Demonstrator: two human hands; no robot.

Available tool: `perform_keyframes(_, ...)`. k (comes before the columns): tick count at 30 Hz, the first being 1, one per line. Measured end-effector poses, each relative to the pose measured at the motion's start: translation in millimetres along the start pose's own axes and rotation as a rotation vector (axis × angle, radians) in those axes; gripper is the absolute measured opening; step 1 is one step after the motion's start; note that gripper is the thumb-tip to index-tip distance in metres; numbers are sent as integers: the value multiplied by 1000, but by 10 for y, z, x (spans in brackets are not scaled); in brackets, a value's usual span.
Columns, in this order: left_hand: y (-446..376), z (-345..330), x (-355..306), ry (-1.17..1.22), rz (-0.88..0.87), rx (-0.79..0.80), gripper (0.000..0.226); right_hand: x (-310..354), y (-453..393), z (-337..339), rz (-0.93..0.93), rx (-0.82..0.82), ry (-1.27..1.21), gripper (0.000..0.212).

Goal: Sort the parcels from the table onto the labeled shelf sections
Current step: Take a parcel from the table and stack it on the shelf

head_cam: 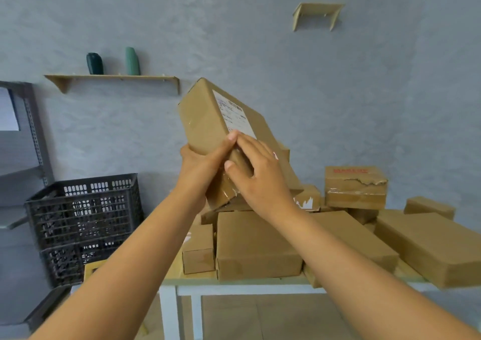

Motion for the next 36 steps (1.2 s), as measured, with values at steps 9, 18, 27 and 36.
perform_keyframes(9, 49, 509, 64, 5, 31, 164, 83, -747, -16, 206, -342, -20, -117, 41)
perform_keyframes(18, 29, 854, 47, 66, -94, 378, 50, -1226, 147, 111, -757, 107, -886, 54)
perform_keyframes(27, -28, 1007, 211, 31, 10, 185, 38, -1023, 90, 88, -577, -20, -648, 28)
perform_keyframes(36, -95, 850, 328, -57, -66, 202, 46, -1072, 405, 154, -678, -154, -551, 55)
Point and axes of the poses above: each hand's wrist, its own y-axis away from the middle knuckle, its own z-axis out of the back of the hand, x = y × z, the point moved 6 cm from there along -y, towards the middle knuckle, and after that the axes turned 11 degrees about x, right-handed, at the moved point
